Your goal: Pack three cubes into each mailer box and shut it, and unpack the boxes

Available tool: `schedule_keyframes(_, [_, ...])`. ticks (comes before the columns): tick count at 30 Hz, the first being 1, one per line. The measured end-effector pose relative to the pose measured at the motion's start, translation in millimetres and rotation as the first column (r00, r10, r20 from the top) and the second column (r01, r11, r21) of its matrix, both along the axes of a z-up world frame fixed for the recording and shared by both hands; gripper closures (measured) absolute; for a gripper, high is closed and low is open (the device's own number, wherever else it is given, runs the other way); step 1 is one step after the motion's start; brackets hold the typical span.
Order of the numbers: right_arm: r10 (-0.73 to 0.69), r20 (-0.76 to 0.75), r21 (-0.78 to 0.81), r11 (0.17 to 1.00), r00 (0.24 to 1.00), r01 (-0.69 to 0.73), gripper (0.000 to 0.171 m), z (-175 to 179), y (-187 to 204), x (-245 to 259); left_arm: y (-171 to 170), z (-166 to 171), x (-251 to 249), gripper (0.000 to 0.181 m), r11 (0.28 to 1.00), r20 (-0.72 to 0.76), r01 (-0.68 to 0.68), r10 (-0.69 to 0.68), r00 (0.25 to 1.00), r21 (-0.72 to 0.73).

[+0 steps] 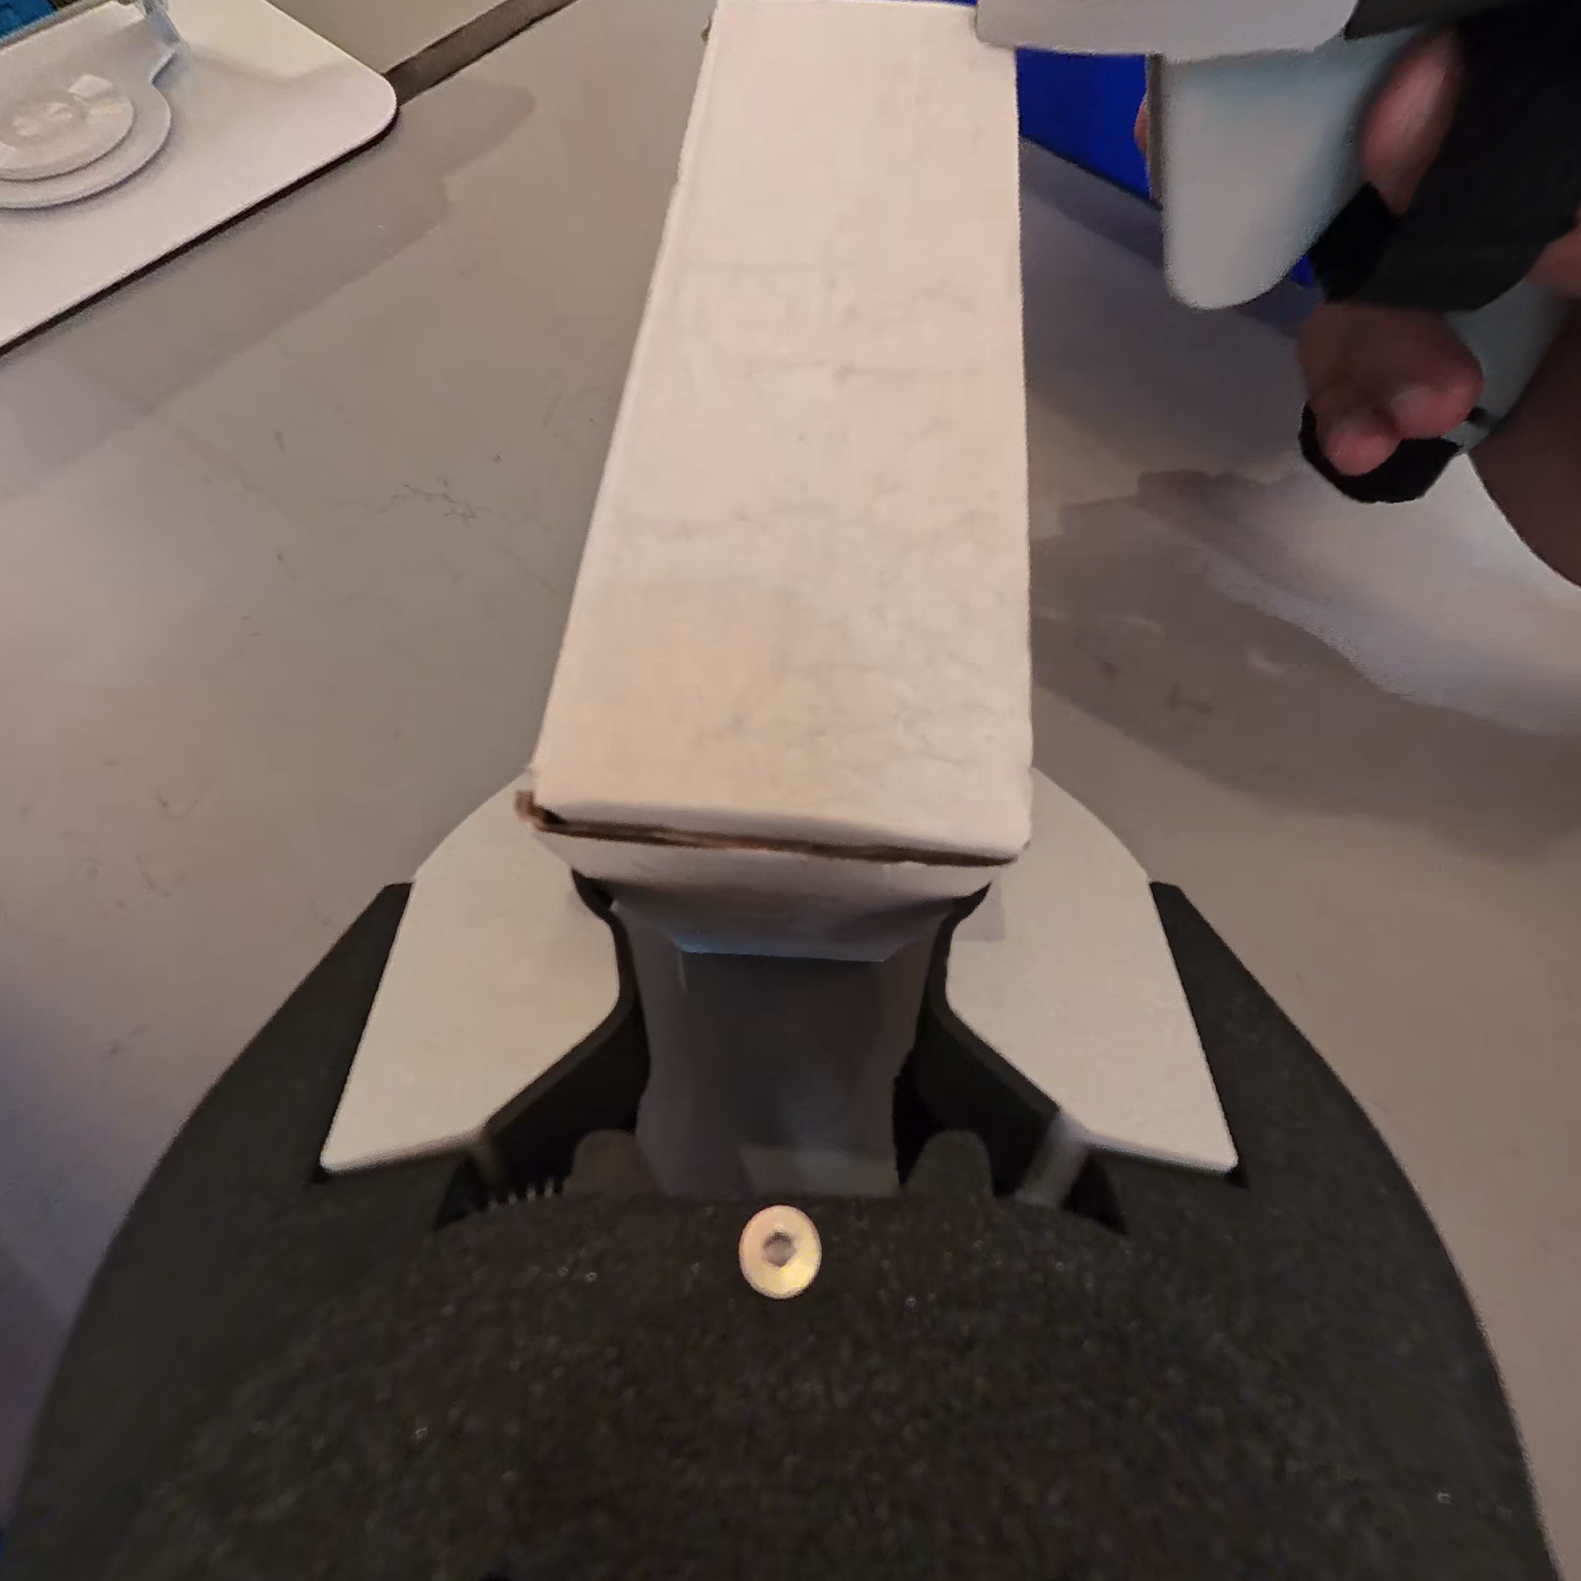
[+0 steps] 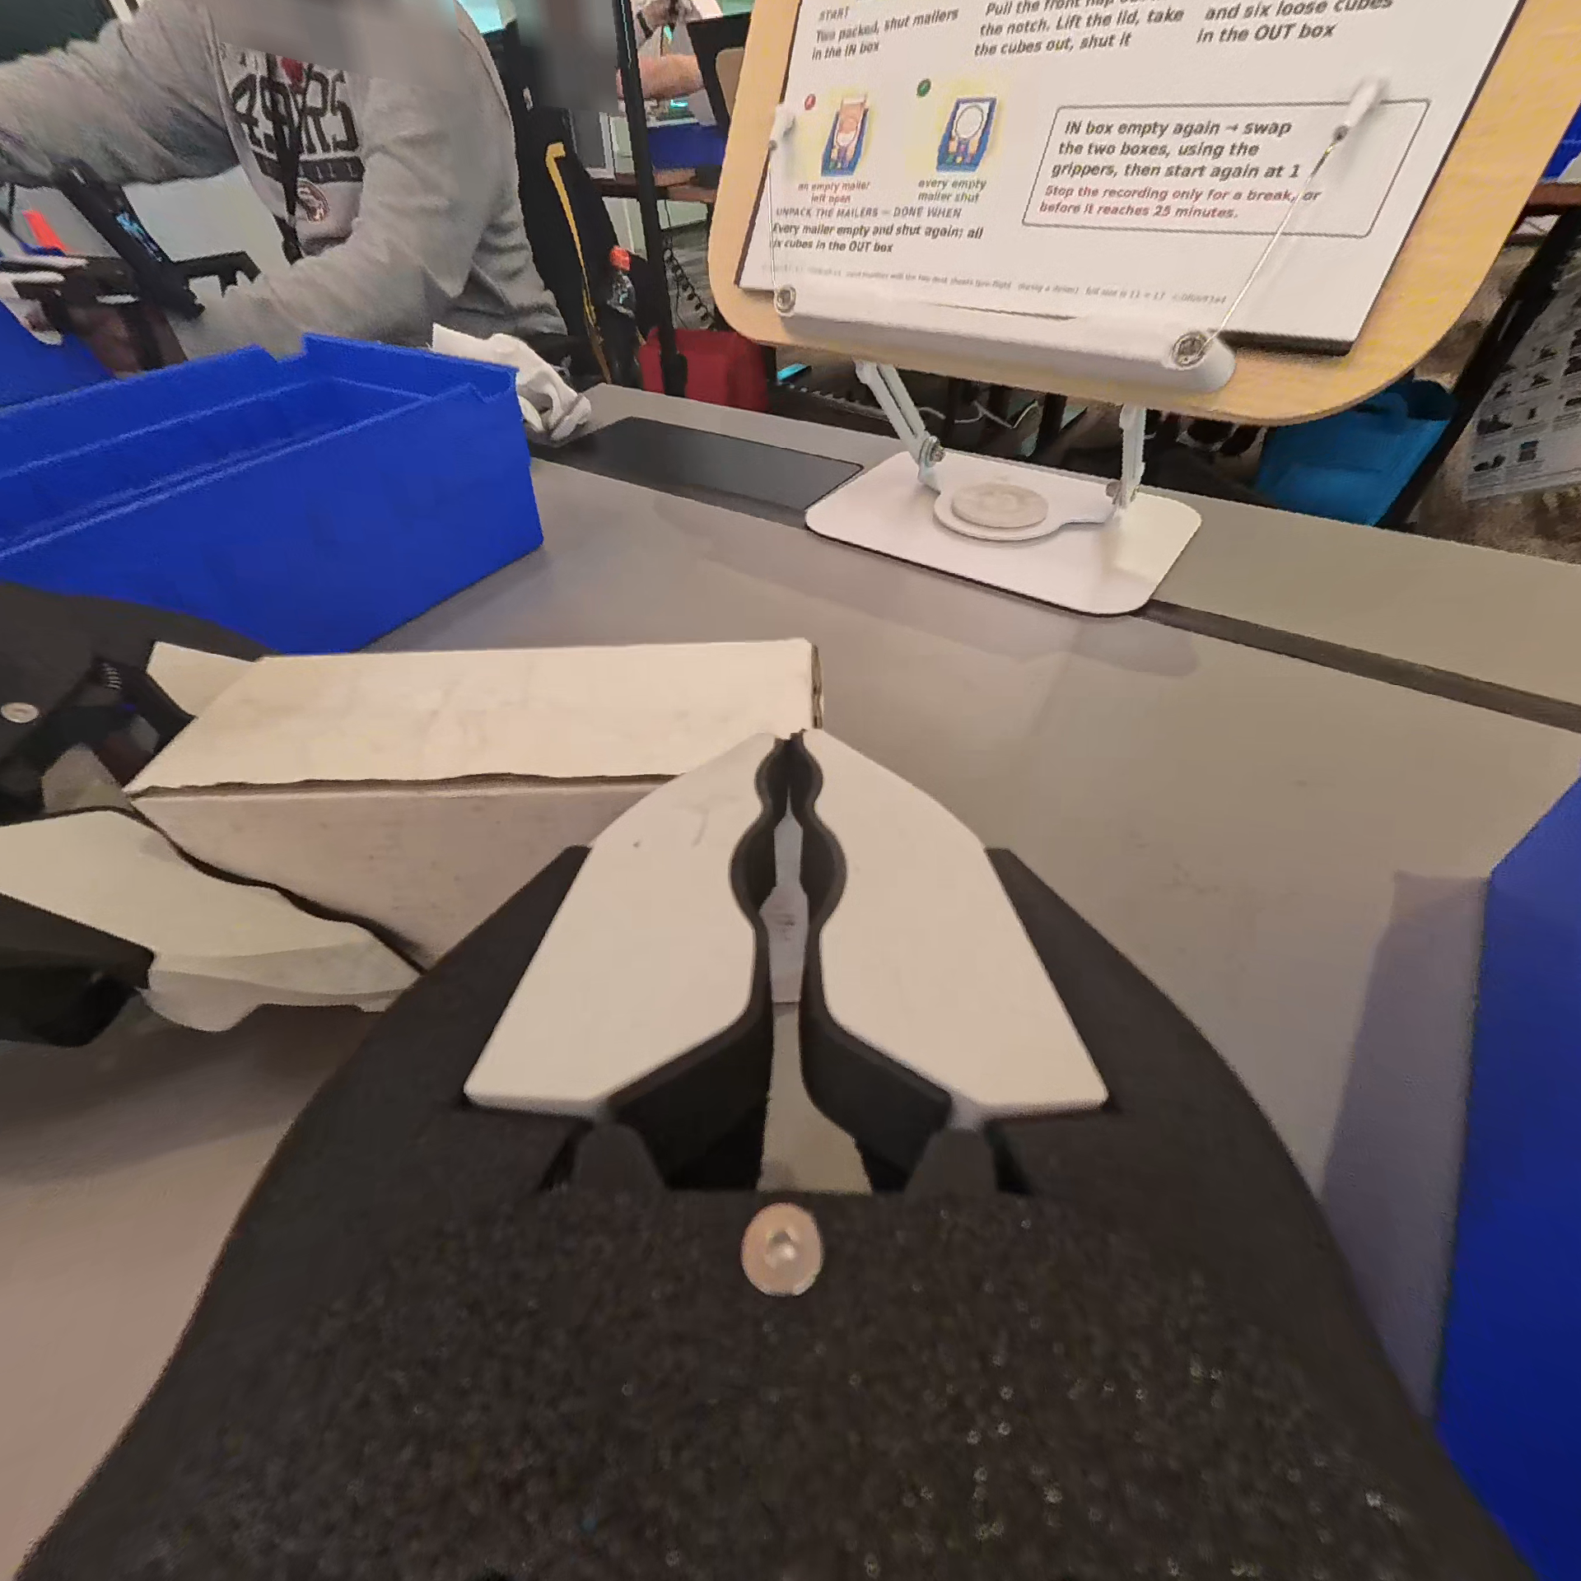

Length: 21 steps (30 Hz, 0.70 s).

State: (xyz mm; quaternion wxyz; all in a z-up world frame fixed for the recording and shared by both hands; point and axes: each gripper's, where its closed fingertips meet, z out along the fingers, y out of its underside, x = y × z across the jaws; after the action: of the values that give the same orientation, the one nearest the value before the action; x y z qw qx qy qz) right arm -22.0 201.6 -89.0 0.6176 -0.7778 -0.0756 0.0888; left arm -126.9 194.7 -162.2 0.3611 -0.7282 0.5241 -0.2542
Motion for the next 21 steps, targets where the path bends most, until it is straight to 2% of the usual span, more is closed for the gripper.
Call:
schedule_keyframes(2, [0.03, -0.013, 0.083, 0.996, 0.999, -0.029, 0.171, 13, -6, -12, 0, 0, 0, 0.105, 1.0, 0.001, 0.0, 0.0, 1.0, -0.001])
schedule_keyframes(4, [0.131, 0.023, 0.136, 0.982, 0.991, -0.133, 0.171, 20, -15, -45, 0, 0, 0, 0.105, 1.0, 0.001, -0.001, 0.001, 1.0, -0.001])
schedule_keyframes(6, [0.249, 0.108, 0.149, 0.953, 0.963, -0.263, 0.171, 19, -26, -87, 0, 0, 0, 0.105, 1.0, 0.0, -0.001, 0.001, 1.0, -0.002])
schedule_keyframes(9, [0.32, 0.205, 0.131, 0.928, 0.925, -0.35, 0.171, 9, -31, -130, 0, 0, 0, 0.105, 1.0, 0.003, -0.002, 0.002, 1.0, -0.002])
schedule_keyframes(11, [0.299, 0.211, 0.109, 0.939, 0.93, -0.327, 0.171, 2, -26, -137, 0, 0, 0, 0.106, 1.0, 0.005, -0.001, 0.001, 1.0, -0.001])
schedule_keyframes(16, [0.307, 0.083, 0.125, 0.941, 0.948, -0.316, 0.17, -2, -26, -137, 0, 0, 0, 0.106, 1.0, 0.005, -0.001, 0.001, 1.0, 0.008])
schedule_keyframes(20, [0.321, 0.118, 0.069, 0.942, 0.94, -0.33, 0.171, 1, -25, -132, 1, 0, 1, 0.106, 1.0, 0.012, 0.003, -0.003, 1.0, 0.004])
schedule_keyframes(21, [0.275, 0.135, 0.095, 0.953, 0.952, -0.288, 0.171, 8, -22, -119, 1, 0, 1, 0.106, 1.0, 0.015, 0.004, -0.004, 1.0, 0.002])
